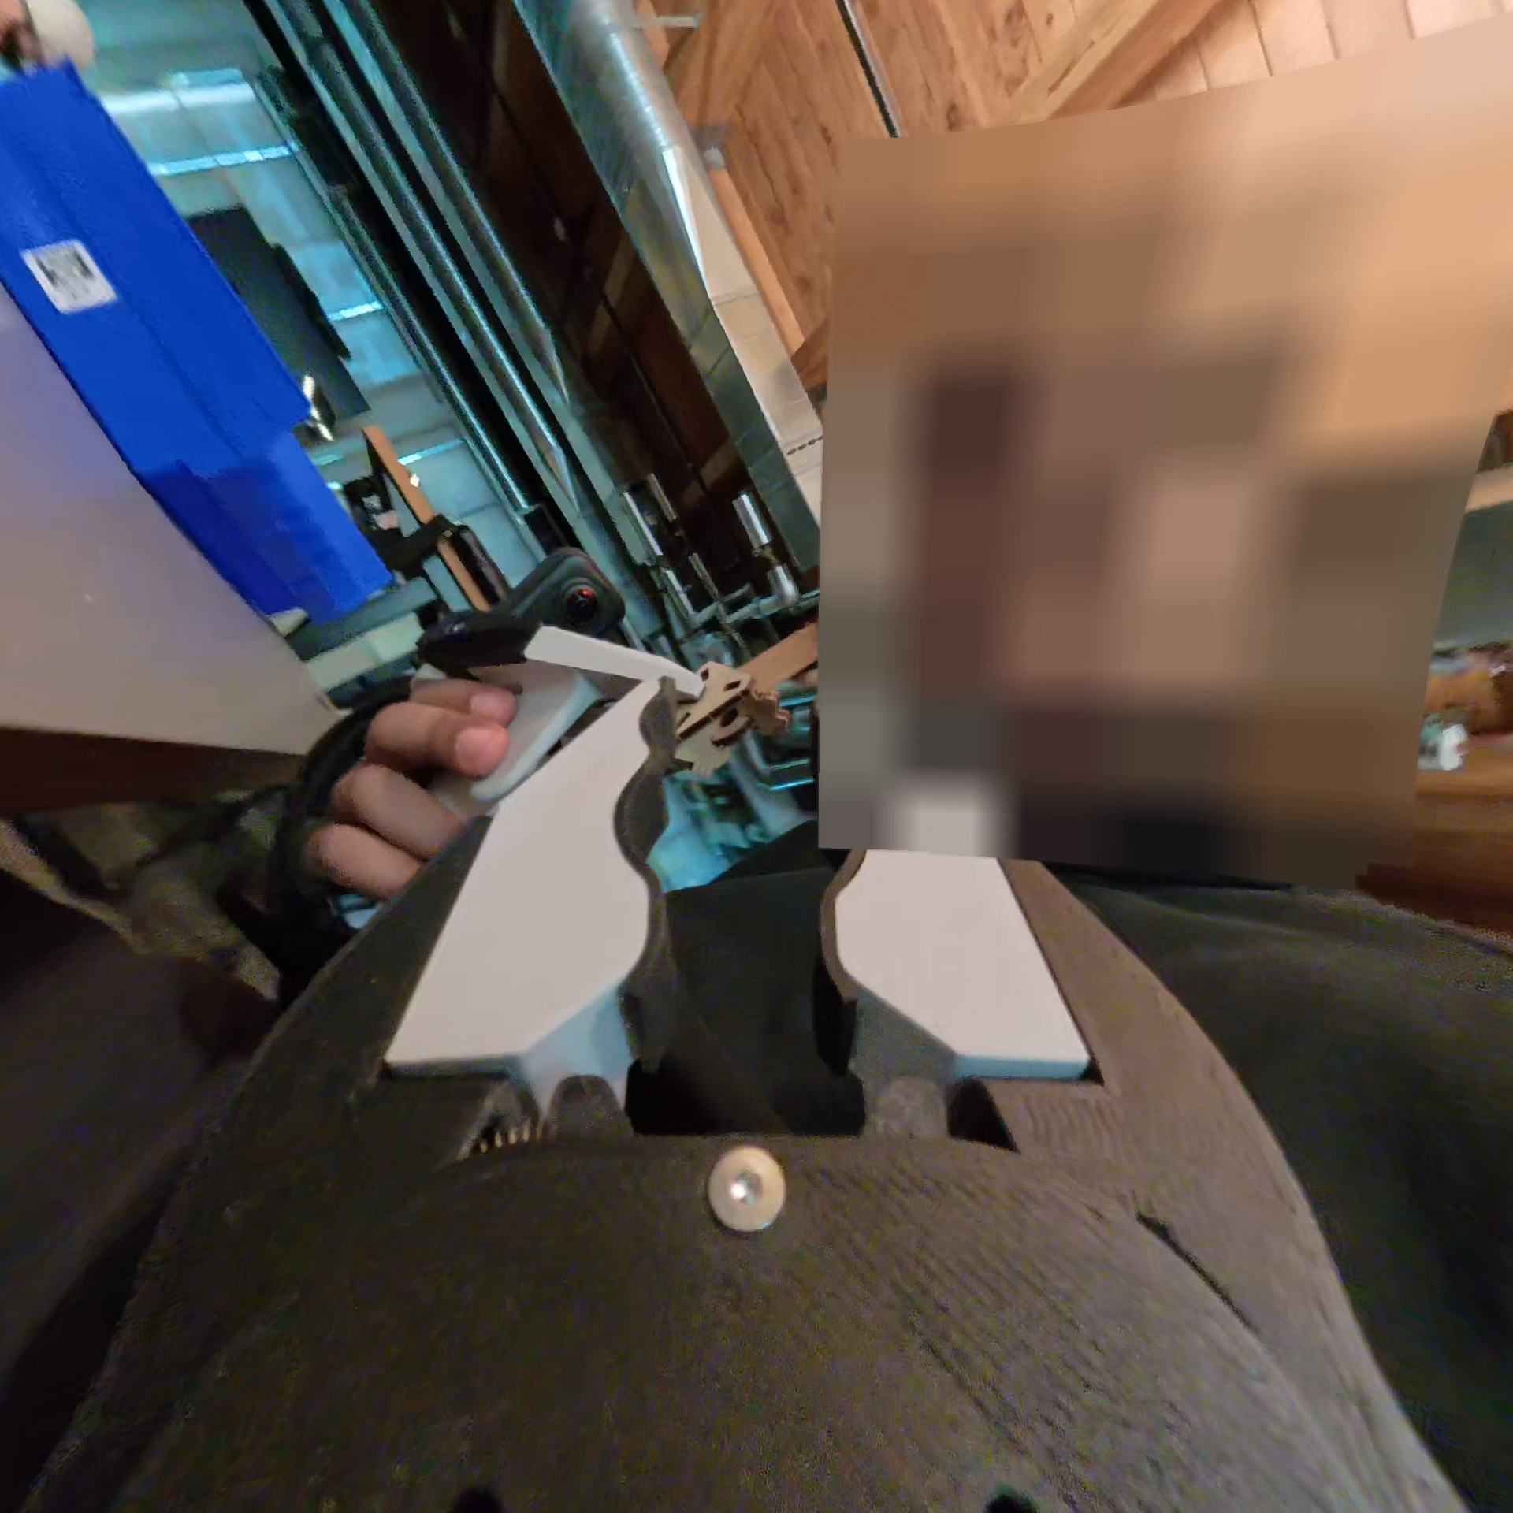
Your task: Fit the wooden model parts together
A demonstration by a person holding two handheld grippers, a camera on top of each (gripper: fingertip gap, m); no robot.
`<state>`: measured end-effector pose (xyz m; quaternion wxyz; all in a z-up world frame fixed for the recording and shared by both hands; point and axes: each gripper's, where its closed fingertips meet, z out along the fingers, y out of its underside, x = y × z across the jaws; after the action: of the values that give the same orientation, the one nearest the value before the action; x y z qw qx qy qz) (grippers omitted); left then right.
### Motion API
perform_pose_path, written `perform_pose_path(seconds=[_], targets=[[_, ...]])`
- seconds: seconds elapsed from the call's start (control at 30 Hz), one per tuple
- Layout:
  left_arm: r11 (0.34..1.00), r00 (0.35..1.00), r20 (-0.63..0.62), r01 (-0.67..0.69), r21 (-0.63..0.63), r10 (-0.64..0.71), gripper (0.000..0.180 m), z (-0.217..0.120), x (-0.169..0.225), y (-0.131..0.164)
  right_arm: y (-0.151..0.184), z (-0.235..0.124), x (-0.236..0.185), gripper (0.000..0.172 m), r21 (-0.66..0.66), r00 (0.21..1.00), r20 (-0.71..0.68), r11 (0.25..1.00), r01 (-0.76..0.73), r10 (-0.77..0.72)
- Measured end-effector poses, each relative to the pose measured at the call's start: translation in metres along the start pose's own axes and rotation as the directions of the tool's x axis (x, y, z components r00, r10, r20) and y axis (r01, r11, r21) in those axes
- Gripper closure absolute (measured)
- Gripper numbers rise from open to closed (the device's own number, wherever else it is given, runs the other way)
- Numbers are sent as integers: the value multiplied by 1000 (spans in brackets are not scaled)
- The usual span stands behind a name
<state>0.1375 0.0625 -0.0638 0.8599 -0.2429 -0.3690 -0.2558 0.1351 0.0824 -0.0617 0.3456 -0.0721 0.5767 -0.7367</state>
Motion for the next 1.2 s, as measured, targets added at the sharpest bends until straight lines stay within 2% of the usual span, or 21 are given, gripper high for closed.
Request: perform_pose_path(seconds=[0.13, 0.27, 0.33, 0.5, 0.87, 0.93, 1.2], targets=[[974, 975, 72, -201, -110, 209, 137, 8, 5, 10, -1, -3, 2, 161, 5, 999, 5, 999, -38, 38], [875, 865, 203, -400, -272, 458, 138, 16, -3, 20, 6, 0, 3, 161, -35, 999, 1, 998, -49, 49], [848, 833, 218, -440, -295, 508, 145, 17, -3, 19, 8, 2, 2, 161, -46, 999, 7, 998, -51, 51], [891, 883, 188, -381, -248, 430, 163, 15, 1, 17, 10, 4, -2, 161, -61, 998, 29, 996, -58, 60], [948, 942, 169, -258, -188, 290, 164, 15, -1, 14, 12, 5, -1, 161, -77, 998, 10, 995, -58, 59], [956, 950, 164, -238, -173, 267, 170, 14, -1, 13, 12, 6, -3, 161, -81, 998, 10, 995, -53, 54], [955, 949, 162, -242, -173, 270, 168, 13, 0, 12, 9, 5, 1, 161, -50, 995, 10, 994, -97, 98]])
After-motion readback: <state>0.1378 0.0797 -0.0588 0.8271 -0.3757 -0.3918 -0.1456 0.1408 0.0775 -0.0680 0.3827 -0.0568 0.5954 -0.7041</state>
